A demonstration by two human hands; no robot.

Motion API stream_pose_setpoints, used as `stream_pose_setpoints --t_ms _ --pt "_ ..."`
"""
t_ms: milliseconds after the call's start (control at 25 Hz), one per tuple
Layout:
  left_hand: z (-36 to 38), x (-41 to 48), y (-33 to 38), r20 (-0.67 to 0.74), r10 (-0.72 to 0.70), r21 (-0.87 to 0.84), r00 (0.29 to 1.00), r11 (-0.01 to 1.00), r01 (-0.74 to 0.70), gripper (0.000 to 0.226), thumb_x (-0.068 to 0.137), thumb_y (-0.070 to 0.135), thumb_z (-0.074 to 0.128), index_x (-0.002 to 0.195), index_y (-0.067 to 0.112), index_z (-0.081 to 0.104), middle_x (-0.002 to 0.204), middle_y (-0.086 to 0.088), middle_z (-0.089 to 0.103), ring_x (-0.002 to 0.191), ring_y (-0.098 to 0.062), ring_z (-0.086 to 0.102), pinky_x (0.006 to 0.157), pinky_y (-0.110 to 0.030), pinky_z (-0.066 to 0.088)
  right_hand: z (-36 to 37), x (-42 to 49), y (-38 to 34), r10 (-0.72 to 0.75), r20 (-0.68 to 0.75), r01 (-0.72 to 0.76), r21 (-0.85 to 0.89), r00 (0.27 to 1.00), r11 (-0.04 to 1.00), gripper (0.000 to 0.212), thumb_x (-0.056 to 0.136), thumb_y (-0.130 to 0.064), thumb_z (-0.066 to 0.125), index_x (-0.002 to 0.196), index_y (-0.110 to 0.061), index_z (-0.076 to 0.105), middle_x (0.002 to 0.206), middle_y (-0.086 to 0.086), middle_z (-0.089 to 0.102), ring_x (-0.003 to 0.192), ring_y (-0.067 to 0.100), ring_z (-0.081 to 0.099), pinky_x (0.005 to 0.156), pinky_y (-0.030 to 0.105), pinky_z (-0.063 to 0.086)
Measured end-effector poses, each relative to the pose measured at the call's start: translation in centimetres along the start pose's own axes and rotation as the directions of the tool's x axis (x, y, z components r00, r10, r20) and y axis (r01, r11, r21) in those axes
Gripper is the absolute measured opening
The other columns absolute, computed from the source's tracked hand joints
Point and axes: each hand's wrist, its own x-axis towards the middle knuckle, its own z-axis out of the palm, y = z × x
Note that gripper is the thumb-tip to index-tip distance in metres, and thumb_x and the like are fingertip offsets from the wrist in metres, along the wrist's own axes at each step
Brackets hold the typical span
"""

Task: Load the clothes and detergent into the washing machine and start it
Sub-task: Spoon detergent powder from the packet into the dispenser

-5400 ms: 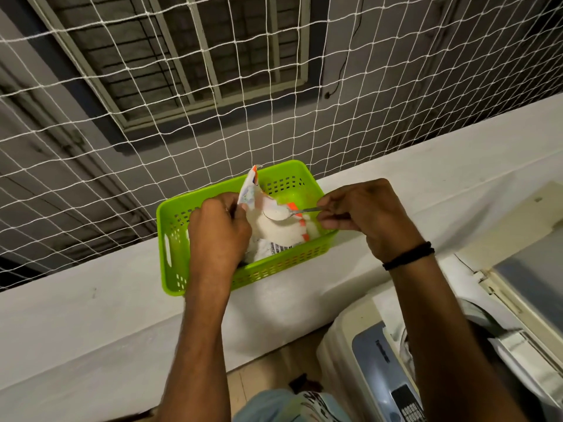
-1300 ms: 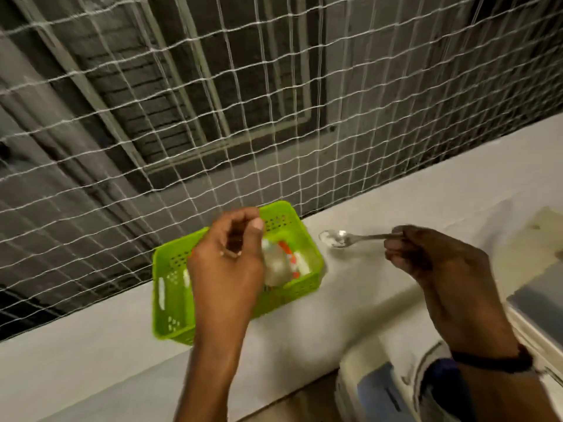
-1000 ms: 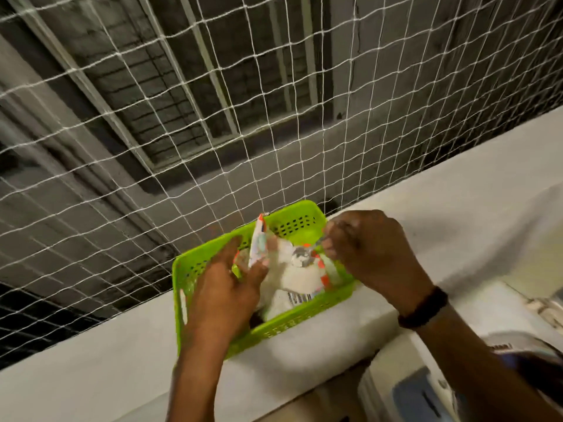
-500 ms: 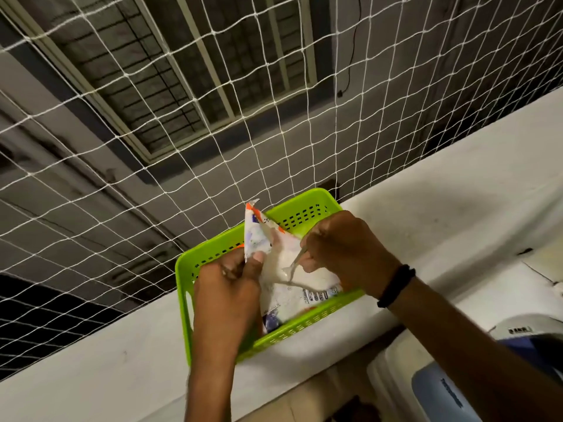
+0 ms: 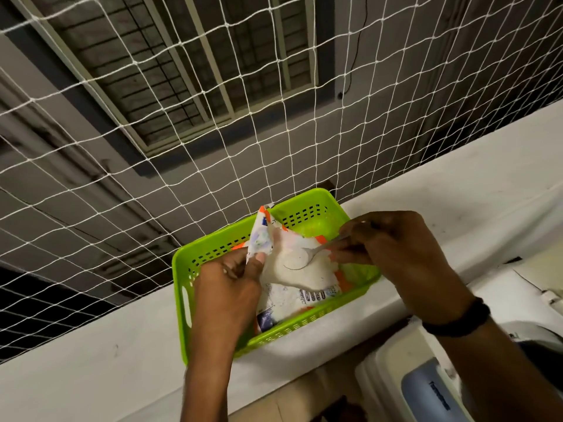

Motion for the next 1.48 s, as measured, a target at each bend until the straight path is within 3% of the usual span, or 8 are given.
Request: stream_pose_setpoints --t_ms 320,600,720,920,1080,1200,1320,1480 --pt "0.4 -0.7 0.9 0.035 0.088 0.164 0.995 0.982 -0.093 0.015 0.091 0.037 0.064 0.103 0.04 0.072 0.081 0.012 0.075 0.081 -0.017 0.071 0.074 -0.04 0.057 -3.3 -2.2 1.1 -0.043 0.025 0.029 0.415 0.999 0.909 0.027 0.096 0.009 0.04 0.089 0.014 0.065 0.074 0.023 0.073 0.074 0.036 0.074 0.068 0.032 0.061" --pt "4.4 -4.1 6.4 -0.273 0.311 0.057 0.91 0.95 -0.308 0.042 0.086 0.045 0.061 0.122 0.025 0.065 0.112 0.002 0.071 0.102 -0.016 0.067 0.097 -0.044 0.052 -10.5 -6.3 2.9 0.104 -0.217 0.044 0.584 0.971 0.81 0.024 0.093 0.005 0.047 0.087 0.009 0.07 0.08 0.028 0.072 0.076 0.037 0.073 0.072 0.035 0.061" --pt "9.5 -6.2 9.1 -0.135 0.392 -0.135 0.91 0.902 -0.409 0.027 0.093 0.031 0.064 0.116 0.019 0.068 0.105 0.005 0.071 0.088 0.014 0.061 0.098 -0.017 0.047 -15.2 -8.8 4.9 0.177 -0.356 0.086 0.613 0.918 0.786 0.023 0.092 0.006 0.047 0.089 0.012 0.068 0.082 0.031 0.071 0.075 0.038 0.072 0.074 0.037 0.062" --pt "21.2 -11.7 11.5 0.346 0.538 -0.225 0.769 0.843 -0.489 0.013 0.093 0.019 0.065 0.103 0.026 0.07 0.089 0.019 0.065 0.077 0.019 0.059 0.074 0.006 0.038 -23.5 -14.1 11.0 0.315 -0.601 0.222 0.652 0.734 0.725 0.017 0.092 0.008 0.049 0.095 0.016 0.064 0.081 0.03 0.069 0.075 0.035 0.07 0.071 0.034 0.062" --pt "33.1 -15.3 10.0 0.699 0.376 -0.184 0.608 0.917 -0.355 0.011 0.088 0.023 0.068 0.096 0.028 0.074 0.089 0.01 0.074 0.083 -0.004 0.068 0.08 -0.02 0.052 -29.9 -17.8 18.2 0.484 -0.735 0.262 0.643 0.475 0.72 0.014 0.084 0.008 0.056 0.086 0.009 0.069 0.079 0.022 0.071 0.075 0.032 0.069 0.063 0.03 0.06" --pt "42.0 -17.8 7.6 0.845 0.073 -0.045 0.529 0.997 -0.065 0.012 0.083 0.016 0.067 0.088 0.02 0.077 0.077 0.002 0.074 0.073 -0.016 0.069 0.073 -0.031 0.055 -33.9 -19.1 23.8 0.549 -0.778 0.209 0.617 0.305 0.759 0.015 0.07 0.0 0.058 0.074 0.002 0.072 0.073 0.019 0.065 0.07 0.029 0.06 0.064 0.033 0.052" --pt "48.7 -20.1 5.3 0.881 -0.302 0.19 0.365 0.931 0.312 0.016 0.094 0.012 0.061 0.104 0.004 0.069 0.08 -0.007 0.067 0.072 -0.017 0.063 0.075 -0.029 0.055 -36.7 -19.0 28.3 0.601 -0.772 0.182 0.634 0.207 0.752 0.02 0.072 0.005 0.052 0.064 -0.002 0.07 0.07 0.018 0.065 0.068 0.025 0.06 0.07 0.035 0.054" --pt "54.3 -21.2 1.5 0.839 -0.496 0.351 0.226 0.809 0.472 0.032 0.098 0.02 0.058 0.123 0.0 0.059 0.094 -0.011 0.063 0.082 -0.017 0.061 0.078 -0.028 0.054 -38.2 -17.8 33.4 0.651 -0.734 0.17 0.678 0.194 0.715 0.02 0.085 0.003 0.054 0.088 0.005 0.073 0.082 0.02 0.072 0.073 0.027 0.065 0.083 0.041 0.057"
